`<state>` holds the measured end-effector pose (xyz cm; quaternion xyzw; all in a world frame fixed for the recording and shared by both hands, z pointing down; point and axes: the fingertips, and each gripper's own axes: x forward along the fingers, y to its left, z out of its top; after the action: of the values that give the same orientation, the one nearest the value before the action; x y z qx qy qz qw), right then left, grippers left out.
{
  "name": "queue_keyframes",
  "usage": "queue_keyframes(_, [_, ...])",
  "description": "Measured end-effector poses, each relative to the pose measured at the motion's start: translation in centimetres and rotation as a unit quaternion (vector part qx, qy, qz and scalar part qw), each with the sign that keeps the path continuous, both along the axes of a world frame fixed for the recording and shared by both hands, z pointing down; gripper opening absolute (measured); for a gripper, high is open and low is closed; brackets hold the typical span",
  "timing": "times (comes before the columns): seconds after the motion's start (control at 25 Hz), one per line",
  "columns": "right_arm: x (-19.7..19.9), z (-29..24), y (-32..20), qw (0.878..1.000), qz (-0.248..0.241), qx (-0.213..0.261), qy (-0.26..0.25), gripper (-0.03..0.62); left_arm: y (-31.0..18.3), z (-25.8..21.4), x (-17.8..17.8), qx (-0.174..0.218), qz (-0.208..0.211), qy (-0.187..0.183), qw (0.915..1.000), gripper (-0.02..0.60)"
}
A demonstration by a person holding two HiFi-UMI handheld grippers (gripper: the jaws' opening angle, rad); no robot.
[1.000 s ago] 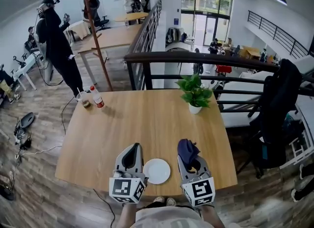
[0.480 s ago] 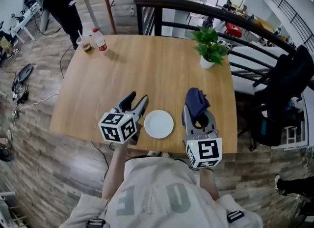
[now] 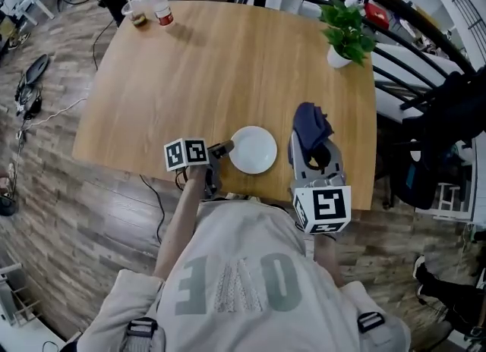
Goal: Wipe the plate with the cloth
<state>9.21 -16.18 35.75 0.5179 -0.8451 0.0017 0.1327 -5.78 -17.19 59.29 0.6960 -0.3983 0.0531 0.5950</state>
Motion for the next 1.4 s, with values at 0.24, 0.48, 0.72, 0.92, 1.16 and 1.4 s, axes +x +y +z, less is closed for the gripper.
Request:
queue_keyframes(0.24, [0.3,0.8,0.0,1.0,0.009,-0.016,0.002,0.057,0.7,2.2,0.2,-0.044,0.005,0.015,0.9989,0.199])
queue_keyframes(0.48, [0.0,1.8,0.4,1.0,0.003,-0.029,0.006,0.057,0.5,2.3,0.6,-0.049,0.0,0.032,0.9983,0.199])
queue_keyframes(0.72, [0.0,2.1,0.2,1.0,0.001,-0.03,0.008,0.057,0.5,2.5,1.6,-0.071,0.01,0.049,0.9963,0.195])
queue_keyframes(0.92, [-0.4,2.4,0.4,0.999,-0.006,-0.033,0.017,0.057,0.9,3.9,0.8,-0.083,0.007,0.004,0.9965,0.044])
queue_keyframes(1.16, [-0.1,6.2,-0.3,0.995,-0.005,-0.083,0.06,0.057,0.6,3.8,0.8,-0.082,-0.003,0.007,0.9966,0.04])
queue_keyframes(1.4, [-1.3,14.2,-2.4,0.966,-0.078,-0.143,0.203,0.057,0.3,3.8,0.8,-0.075,-0.013,-0.002,0.9971,0.037])
